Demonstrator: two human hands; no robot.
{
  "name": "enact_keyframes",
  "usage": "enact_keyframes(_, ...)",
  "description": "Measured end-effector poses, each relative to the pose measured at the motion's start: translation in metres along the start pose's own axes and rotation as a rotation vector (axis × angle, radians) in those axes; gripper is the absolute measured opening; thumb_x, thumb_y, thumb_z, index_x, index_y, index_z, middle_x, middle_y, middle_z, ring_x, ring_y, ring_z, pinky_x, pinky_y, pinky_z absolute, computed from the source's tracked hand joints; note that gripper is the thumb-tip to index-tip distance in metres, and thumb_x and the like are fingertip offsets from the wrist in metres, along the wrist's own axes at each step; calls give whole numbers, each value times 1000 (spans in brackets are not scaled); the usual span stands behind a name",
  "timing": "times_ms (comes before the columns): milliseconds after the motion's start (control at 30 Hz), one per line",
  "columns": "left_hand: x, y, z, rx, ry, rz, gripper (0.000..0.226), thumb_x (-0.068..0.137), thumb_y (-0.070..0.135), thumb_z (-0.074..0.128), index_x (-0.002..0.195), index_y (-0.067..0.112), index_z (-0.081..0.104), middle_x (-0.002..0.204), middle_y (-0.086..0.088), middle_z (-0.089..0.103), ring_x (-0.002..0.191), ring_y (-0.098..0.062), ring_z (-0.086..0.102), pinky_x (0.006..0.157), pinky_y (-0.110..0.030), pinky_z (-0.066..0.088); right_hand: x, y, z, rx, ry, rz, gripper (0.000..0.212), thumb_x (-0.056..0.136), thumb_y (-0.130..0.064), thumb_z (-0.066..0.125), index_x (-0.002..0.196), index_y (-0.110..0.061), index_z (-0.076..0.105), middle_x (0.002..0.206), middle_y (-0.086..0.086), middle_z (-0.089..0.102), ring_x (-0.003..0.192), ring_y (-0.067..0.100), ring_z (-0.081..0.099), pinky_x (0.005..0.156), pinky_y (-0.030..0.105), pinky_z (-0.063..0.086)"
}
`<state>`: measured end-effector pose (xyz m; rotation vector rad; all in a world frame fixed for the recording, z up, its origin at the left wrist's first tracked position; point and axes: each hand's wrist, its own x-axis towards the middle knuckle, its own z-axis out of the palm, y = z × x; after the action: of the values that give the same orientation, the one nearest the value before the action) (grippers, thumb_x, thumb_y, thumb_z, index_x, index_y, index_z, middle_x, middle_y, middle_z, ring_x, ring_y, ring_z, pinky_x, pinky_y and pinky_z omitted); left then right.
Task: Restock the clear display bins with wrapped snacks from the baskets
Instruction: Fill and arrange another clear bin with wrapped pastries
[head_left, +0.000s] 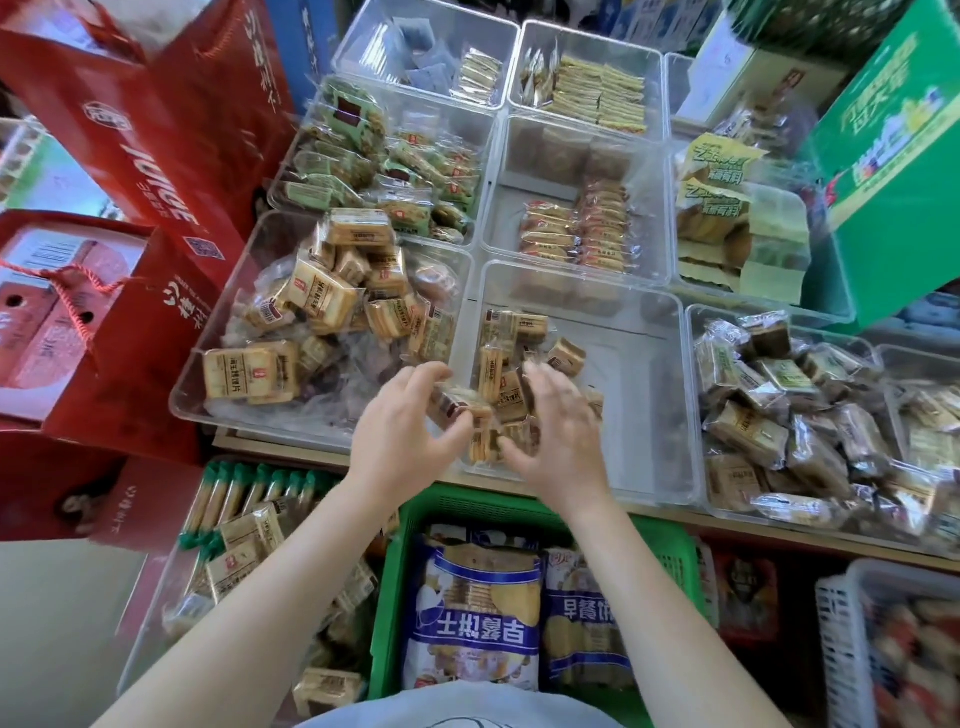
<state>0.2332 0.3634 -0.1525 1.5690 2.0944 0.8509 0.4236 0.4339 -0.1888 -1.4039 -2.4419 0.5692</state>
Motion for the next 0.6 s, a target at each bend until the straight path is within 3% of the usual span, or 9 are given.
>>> enact_keyframes(67, 4, 13, 7, -83, -89, 58, 53, 84, 40, 65, 132, 22, 50, 118, 7, 61, 105, -10, 55, 86, -27, 46, -9, -23, 0, 48, 32, -122, 79, 87, -38, 67, 154, -22, 28, 157, 2, 35, 148, 21, 27, 121, 47, 24)
enact_keyframes(100, 6, 19, 11, -123, -122, 90, 55, 82, 42, 63, 132, 23, 48, 115, 8, 60, 102, -9, 55, 86, -30, 48, -12, -29, 0, 97, 61, -136, 71, 88, -33, 67, 150, -18, 36, 151, 4, 44, 144, 23, 36, 118, 48, 33)
enact_keyframes(200, 12, 20, 27, -156, -146, 129, 66, 82, 55, 56, 140, 25, 42, 129, 6, 56, 117, -10, 50, 100, -31, 43, -13, -20, -9, 157, 138, -84, 51, 93, -26, 67, 138, -10, 52, 129, 7, 64, 119, 22, 60, 94, 37, 53)
enact_keyframes(300, 18, -6, 44, 70, -147, 88, 75, 91, 64, 43, 152, 23, 30, 157, -1, 32, 144, -17, 26, 118, -40, 23, -2, 13, -16, 57, 207, 35, 44, 96, -27, 58, 138, -14, 53, 125, 6, 65, 112, 25, 62, 80, 33, 53)
enact_keyframes(367, 18, -23, 52, 252, -231, 29, 76, 95, 63, 36, 157, 23, 19, 166, 0, 10, 151, -19, 10, 122, -43, 15, 13, 39, -17, -4, 218, 177, 45, 98, -23, 55, 142, -17, 48, 131, 7, 60, 112, 27, 59, 76, 33, 53)
enact_keyframes(500, 15, -30, 60, 388, -253, 29, 75, 97, 59, 30, 159, 23, 6, 167, 3, -3, 152, -20, 5, 122, -45, 16, 47, 79, -11, -109, 23, 505, 56, 101, -21, 50, 153, -23, 29, 152, 13, 35, 132, 33, 41, 90, 49, 52)
enact_keyframes(600, 17, -28, 61, 408, -264, 31, 74, 97, 59, 30, 158, 31, 0, 167, 3, -3, 152, -22, 6, 120, -46, 19, 54, 90, 8, -55, -223, 525, 53, 103, -30, 44, 153, -21, 31, 163, 10, 18, 144, 34, 27, 108, 51, 39)
